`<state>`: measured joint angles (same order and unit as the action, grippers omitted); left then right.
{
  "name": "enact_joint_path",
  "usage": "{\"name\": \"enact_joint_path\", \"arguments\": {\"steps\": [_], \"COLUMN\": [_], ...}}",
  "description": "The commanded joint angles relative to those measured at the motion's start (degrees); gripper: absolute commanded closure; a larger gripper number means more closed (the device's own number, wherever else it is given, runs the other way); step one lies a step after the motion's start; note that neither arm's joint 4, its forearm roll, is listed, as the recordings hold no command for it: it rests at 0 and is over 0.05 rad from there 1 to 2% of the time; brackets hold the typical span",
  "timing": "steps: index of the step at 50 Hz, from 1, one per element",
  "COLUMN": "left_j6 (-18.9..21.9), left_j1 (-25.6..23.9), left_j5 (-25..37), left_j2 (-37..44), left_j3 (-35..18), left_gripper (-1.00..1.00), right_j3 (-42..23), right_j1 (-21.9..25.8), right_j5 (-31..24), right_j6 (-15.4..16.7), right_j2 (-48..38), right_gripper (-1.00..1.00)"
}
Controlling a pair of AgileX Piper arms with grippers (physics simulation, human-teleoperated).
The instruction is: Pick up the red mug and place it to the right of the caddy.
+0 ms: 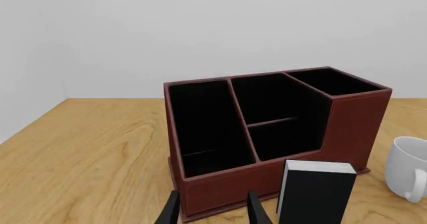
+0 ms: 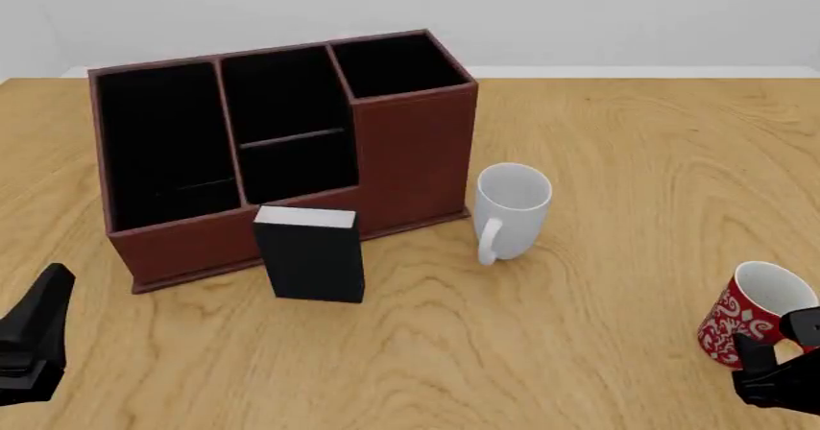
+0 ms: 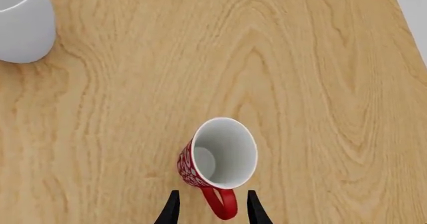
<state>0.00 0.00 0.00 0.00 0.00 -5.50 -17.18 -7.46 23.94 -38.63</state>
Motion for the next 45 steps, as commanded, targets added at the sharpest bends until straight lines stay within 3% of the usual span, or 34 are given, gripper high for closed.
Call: {"name": "enact_joint_path", "arguments": {"steps": [1, 22, 32, 33, 45], "left_j6": [0.0, 0.0, 0.0, 0.0, 0.0], "left_j1": [0.0, 0.0, 0.0, 0.0, 0.0], "left_j5": [0.0, 0.0, 0.0, 0.0, 0.0], "left_j2": [0.0, 0.0, 0.0, 0.0, 0.0], "left_j3": [0.0, 0.0, 0.0, 0.0, 0.0], "left_gripper": [-1.00, -1.00, -1.00, -1.00, -1.00], "right_j3": [0.9, 1.9, 1.4, 1.4, 1.3], "right_j1": [-0.3, -0.4, -0.4, -0.5, -0.7], "right_j5": [1.7, 4.9, 3.6, 3.5, 3.1], "right_j6": [0.1, -0.3, -0.3, -0.2, -0.3], "right_j2": [-1.5, -4.3, -3.0, -2.9, -2.4], "right_gripper": [-1.00, -1.00, -1.00, 1.00, 1.00]}}
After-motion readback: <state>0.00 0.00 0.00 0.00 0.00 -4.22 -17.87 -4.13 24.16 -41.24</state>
